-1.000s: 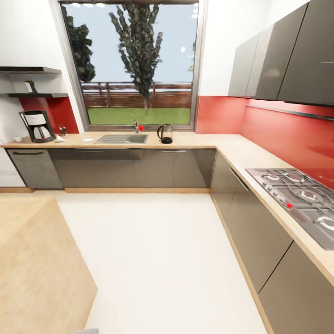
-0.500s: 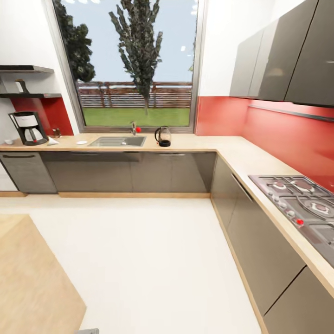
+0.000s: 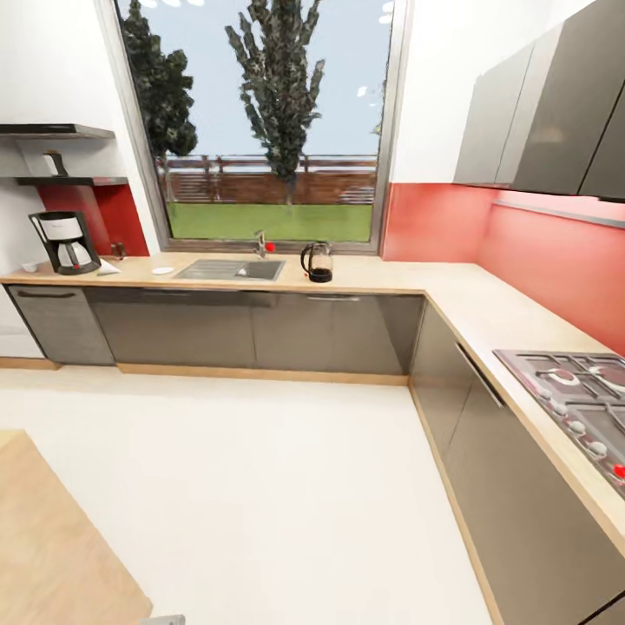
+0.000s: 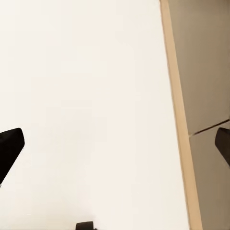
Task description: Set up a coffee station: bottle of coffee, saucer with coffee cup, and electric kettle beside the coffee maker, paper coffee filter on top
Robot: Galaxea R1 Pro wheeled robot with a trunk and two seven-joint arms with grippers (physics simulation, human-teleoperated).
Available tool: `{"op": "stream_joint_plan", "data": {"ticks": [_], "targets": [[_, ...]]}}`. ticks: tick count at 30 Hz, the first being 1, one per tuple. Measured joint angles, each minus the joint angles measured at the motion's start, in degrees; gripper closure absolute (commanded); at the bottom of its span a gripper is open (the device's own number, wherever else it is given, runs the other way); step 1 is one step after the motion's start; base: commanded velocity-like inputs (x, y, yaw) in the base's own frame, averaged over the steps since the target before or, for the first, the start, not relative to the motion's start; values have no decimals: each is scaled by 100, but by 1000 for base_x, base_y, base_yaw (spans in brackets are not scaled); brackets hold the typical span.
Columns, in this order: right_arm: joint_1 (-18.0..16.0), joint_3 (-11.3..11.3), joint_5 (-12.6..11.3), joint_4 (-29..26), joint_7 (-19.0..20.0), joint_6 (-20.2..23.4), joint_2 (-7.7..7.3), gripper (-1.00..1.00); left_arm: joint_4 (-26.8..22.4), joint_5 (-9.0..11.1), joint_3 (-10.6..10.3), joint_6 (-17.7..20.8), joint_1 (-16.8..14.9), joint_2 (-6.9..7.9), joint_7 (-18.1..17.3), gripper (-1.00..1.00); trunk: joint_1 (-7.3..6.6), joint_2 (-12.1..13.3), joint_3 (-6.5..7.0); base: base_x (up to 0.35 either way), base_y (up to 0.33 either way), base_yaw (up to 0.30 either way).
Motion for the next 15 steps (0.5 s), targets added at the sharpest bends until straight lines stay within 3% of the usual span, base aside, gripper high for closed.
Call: {"op": "stream_joint_plan", "data": {"ticks": [6, 15], "targets": [[0, 2, 0, -6, 0, 0, 0, -100, 0, 0, -2, 1, 0, 0, 0, -100, 0, 0, 0, 339, -3, 18], [3, 9, -1, -6, -2, 0, 0, -100, -2, 0, -1, 1, 1, 0, 0, -100, 0, 0, 0, 339, 0, 202]]}}
